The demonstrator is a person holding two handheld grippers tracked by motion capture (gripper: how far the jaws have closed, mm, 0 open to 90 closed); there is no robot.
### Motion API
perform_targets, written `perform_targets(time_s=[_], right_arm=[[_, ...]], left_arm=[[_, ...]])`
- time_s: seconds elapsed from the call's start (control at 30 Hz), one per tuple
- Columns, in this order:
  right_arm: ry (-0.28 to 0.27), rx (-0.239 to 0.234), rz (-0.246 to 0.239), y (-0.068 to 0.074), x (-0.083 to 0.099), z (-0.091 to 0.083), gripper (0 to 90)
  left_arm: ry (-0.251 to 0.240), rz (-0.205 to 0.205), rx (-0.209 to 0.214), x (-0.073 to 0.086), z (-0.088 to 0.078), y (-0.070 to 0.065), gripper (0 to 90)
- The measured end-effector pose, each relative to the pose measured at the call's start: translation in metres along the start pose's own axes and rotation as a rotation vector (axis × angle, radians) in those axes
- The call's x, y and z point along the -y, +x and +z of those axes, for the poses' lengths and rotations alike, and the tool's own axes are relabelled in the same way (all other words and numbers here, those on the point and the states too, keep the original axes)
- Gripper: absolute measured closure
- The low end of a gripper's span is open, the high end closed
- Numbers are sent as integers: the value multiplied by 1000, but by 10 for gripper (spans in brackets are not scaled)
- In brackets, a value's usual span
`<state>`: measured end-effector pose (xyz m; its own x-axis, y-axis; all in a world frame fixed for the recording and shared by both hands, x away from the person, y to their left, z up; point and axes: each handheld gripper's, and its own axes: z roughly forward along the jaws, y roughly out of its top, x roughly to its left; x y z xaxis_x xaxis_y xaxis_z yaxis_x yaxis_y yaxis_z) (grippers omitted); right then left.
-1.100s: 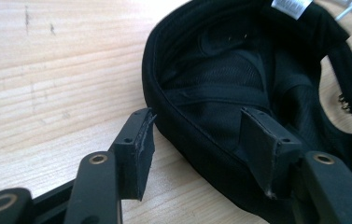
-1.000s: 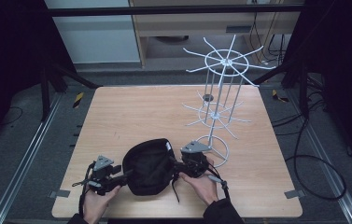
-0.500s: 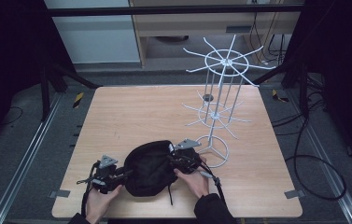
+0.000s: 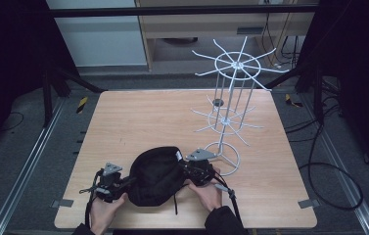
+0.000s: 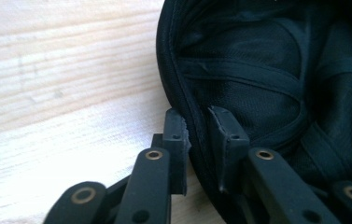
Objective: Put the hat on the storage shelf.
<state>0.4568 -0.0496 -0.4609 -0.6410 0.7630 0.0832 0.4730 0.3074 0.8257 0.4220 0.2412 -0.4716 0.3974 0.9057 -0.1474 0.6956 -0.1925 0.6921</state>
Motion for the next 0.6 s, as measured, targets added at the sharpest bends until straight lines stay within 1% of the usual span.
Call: perform_targets(time_s=[0.03, 0.07, 0.1, 0.17, 0.2, 0.27, 0.3, 0.37, 0.4, 0.43, 0.47, 0.53, 0.57, 0.6], right_arm=[[0, 0, 0, 0, 0, 0, 826], [-36, -15, -26, 4, -3, -8, 827], [-36, -15, -26, 4, -3, -8, 827], [-70, -29, -56, 9, -7, -16, 827], [-91, -42, -79, 14, -10, -22, 826], [-108, -54, -105, 19, -13, -28, 827], [-108, -54, -105, 19, -13, -28, 827], [-125, -67, -134, 24, -16, -33, 828], [-135, -81, -159, 28, -19, -37, 828], [-135, -81, -159, 28, -19, -37, 828], [-145, -101, -181, 32, -20, -39, 828], [-149, -122, -203, 35, -20, -41, 828], [-149, -131, -212, 36, -20, -42, 828], [-147, -140, -216, 37, -19, -43, 828]], left_arm=[[-7, -1, -5, 0, -1, 0, 777], [-20, -6, -10, -1, -1, 1, 789], [-20, -6, -10, -1, -1, 1, 793], [-26, -10, -13, -3, 0, 3, 797], [-27, -11, -13, -3, 1, 4, 802], [-39, -21, -13, -5, 5, 6, 806], [-39, -21, -13, -5, 5, 6, 808], [-44, -29, -9, -7, 7, 7, 809], [-53, -27, -10, -10, 10, 7, 811], [-53, -27, -10, -10, 10, 7, 812], [-70, -27, -10, -13, 13, 7, 813], [-77, -33, -7, -15, 15, 7, 815], [-91, -41, 4, -18, 19, 8, 815], [-95, -38, 12, -19, 21, 8, 815]])
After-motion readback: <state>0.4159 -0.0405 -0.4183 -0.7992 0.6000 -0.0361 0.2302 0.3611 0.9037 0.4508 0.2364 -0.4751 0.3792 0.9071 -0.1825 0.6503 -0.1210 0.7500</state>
